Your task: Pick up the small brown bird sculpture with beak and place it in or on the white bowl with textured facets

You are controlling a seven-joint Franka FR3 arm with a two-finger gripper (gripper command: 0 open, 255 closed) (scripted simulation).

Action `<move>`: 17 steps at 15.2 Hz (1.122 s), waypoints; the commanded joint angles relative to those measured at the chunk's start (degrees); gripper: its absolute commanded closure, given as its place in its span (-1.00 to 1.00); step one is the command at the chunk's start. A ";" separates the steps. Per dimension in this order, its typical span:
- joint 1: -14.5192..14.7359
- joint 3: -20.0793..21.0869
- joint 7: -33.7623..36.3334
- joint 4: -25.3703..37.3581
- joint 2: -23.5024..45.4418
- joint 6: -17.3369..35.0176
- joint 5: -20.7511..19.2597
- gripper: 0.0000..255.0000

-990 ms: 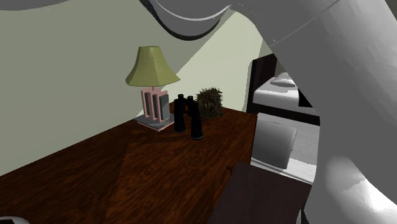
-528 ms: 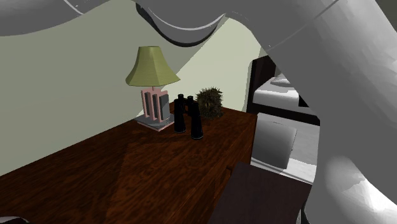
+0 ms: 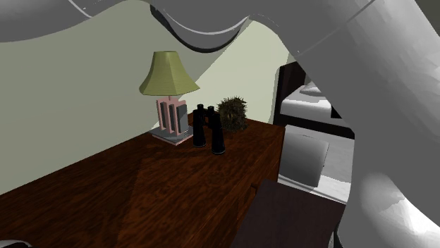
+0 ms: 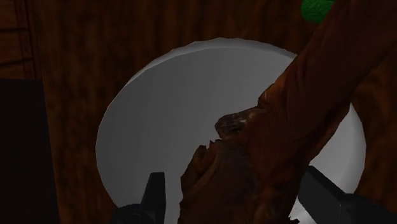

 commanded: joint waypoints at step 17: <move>1.29 0.51 -1.05 6.30 -0.63 -6.69 0.94 -1.00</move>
